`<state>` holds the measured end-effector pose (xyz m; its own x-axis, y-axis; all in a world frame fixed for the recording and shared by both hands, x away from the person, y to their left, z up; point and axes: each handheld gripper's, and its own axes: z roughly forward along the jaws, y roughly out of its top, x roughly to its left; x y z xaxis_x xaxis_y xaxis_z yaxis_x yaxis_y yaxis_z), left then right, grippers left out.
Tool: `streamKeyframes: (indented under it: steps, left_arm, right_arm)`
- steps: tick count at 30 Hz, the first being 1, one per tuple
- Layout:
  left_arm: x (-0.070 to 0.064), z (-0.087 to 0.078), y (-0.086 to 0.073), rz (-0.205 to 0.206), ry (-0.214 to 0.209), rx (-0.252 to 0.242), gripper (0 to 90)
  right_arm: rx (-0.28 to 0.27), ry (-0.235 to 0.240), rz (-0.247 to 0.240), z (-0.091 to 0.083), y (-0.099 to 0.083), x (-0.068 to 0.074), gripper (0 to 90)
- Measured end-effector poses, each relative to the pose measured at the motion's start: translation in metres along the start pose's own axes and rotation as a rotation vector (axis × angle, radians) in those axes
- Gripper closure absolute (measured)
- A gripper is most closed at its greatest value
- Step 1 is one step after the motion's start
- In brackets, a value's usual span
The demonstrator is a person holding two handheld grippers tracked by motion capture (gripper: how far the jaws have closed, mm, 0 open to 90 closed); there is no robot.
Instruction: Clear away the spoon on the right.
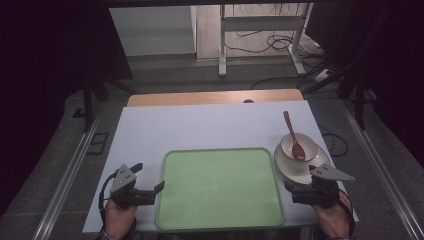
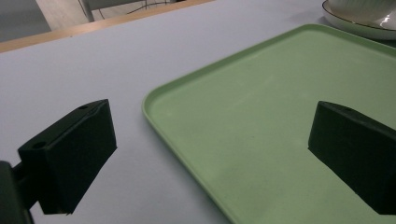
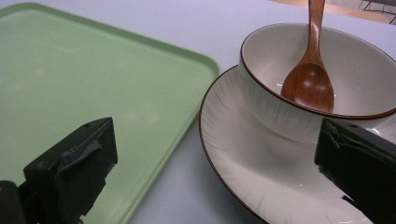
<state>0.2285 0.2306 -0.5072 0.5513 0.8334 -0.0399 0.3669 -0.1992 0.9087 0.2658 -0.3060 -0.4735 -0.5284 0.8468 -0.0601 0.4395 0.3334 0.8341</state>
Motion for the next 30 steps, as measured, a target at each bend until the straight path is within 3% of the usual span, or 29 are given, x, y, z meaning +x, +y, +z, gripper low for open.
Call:
streamKeyframes:
  steps: [6, 14, 30]
  left_arm:
    - [-0.002, -0.001, 0.001, 0.015, -0.013, -0.016, 0.8]
    - [-0.002, -0.001, 0.001, 0.004, -0.015, -0.015, 0.9]
    - [-0.004, -0.001, 0.001, 0.028, 0.000, -0.012, 0.9]
  right_arm:
    - [0.003, -0.006, 0.010, 0.001, 0.001, -0.001, 0.0]
    - [-0.004, -0.016, 0.001, 0.000, 0.006, -0.002, 0.0]
    - [-0.031, -0.017, 0.029, 0.002, 0.022, -0.017, 0.0]
